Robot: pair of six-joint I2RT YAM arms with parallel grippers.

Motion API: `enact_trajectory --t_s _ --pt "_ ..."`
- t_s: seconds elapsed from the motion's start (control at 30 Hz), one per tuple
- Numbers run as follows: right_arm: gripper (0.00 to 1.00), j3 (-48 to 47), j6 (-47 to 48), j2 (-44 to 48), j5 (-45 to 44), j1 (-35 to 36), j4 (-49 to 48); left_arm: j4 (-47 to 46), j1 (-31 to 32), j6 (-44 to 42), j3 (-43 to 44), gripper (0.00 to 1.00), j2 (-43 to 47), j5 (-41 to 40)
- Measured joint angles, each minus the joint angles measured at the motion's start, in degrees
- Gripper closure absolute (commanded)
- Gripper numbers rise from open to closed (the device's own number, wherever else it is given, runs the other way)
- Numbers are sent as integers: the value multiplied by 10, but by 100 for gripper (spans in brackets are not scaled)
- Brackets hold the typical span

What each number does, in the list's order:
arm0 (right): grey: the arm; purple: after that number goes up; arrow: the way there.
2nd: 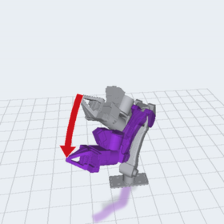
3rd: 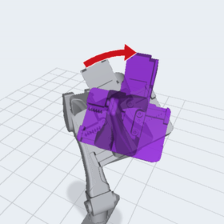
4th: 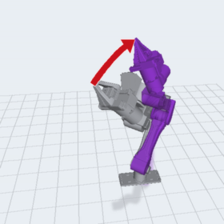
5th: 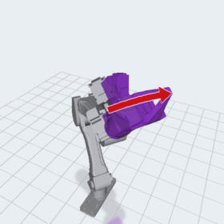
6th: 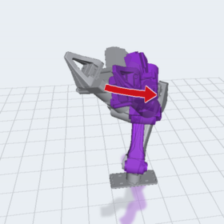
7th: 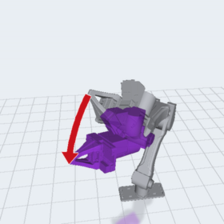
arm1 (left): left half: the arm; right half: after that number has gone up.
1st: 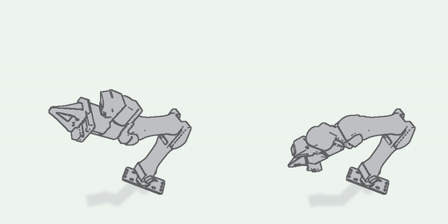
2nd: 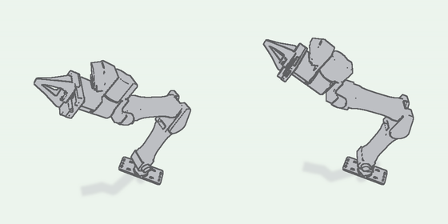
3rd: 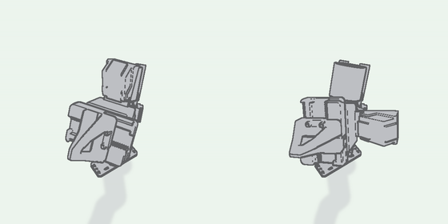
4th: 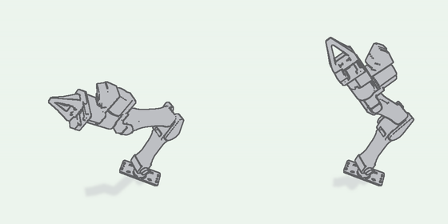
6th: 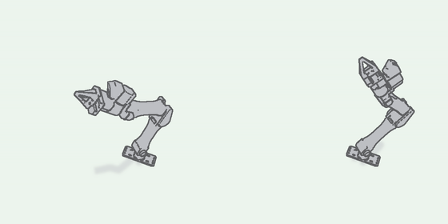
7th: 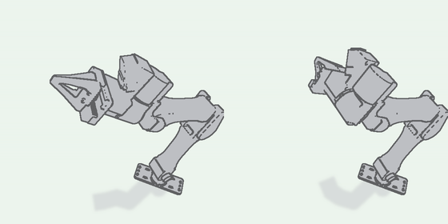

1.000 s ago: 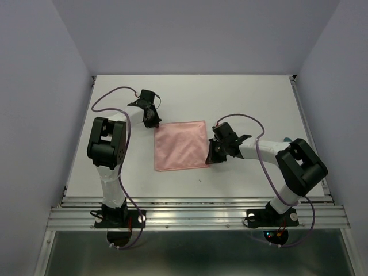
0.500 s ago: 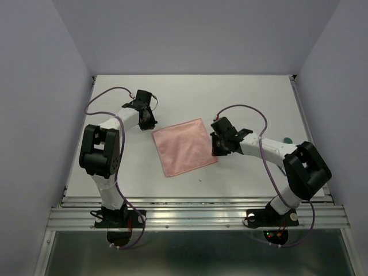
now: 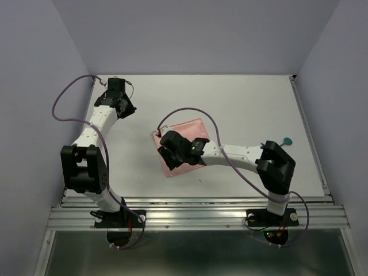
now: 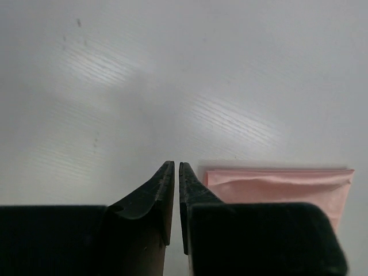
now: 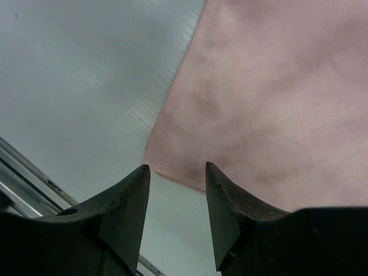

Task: Fold the napkin into a case and place the utensils inside
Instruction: Pick up the top corner of the square-folded napkin from the center of the board.

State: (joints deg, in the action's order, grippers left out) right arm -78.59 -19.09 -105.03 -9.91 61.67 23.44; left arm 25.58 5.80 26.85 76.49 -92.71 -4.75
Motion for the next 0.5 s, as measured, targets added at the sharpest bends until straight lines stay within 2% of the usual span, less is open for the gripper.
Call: enact_trajectory --t_s 0.2,0.5 --pt "48 -40 36 -79 -22 48 5 4 -44 -9 -9 76 28 0" --pt "54 -50 70 -97 -45 67 6 9 -44 -13 -38 76 29 13"
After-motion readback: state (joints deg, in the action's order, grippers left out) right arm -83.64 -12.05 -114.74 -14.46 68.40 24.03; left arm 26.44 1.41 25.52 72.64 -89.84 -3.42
